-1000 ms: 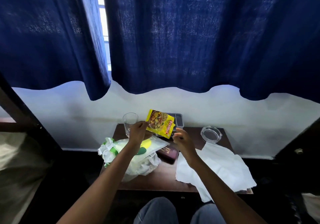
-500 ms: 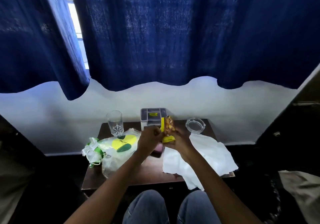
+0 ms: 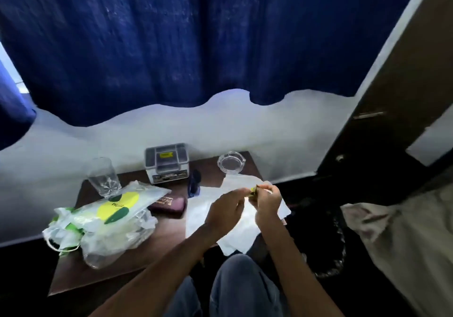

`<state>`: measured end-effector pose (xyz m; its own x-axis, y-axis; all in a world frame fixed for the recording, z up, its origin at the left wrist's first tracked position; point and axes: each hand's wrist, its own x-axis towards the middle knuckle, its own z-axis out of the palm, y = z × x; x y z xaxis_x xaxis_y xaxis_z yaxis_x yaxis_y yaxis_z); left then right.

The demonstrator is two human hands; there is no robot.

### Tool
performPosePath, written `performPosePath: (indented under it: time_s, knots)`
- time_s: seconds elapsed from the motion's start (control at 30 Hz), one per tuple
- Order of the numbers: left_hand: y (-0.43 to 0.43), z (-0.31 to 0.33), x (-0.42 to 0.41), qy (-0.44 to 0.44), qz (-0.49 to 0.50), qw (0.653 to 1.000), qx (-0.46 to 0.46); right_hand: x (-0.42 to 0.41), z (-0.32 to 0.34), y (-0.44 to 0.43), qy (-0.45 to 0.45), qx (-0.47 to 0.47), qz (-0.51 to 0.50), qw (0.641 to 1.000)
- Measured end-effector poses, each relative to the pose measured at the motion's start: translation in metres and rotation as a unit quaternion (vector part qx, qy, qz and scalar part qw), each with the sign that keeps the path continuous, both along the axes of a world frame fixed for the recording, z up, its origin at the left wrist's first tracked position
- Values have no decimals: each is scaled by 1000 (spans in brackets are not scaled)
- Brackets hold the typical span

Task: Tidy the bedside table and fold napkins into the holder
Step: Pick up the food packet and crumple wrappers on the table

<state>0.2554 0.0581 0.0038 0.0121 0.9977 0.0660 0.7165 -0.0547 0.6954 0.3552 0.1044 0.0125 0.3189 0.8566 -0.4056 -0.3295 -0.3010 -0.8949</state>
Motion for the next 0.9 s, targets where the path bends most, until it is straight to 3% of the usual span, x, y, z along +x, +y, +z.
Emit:
performPosePath:
  time_s: [0.13, 0.2, 0.27, 0.37, 0.57, 0.73, 0.83, 0.9]
  knots:
    - [14, -11, 49, 75, -118, 990, -21, 53, -20, 13, 31, -9, -28, 999]
    - [19, -6, 72, 76, -151, 984, -53, 80, -32, 15, -41, 4, -62, 997]
    - [22, -5, 90, 68, -155, 981, -94, 110, -43, 16, -173, -7, -110, 979]
    - [25, -13, 105, 38, -117, 990, -66, 153, -56, 14, -360, -76, -98, 925]
    - [17, -26, 104, 44, -96, 994, -36, 196, -99, 20, -602, -106, 98, 785]
    - [16, -28, 95, 49, -83, 995, -13, 207, -134, 22, -641, -128, 219, 724]
    - [17, -26, 90, 59, -92, 994, -25, 208, -147, 22, -629, -138, 249, 723]
    - [17, -25, 86, 60, -91, 993, -38, 208, -149, 21, -595, -147, 253, 749]
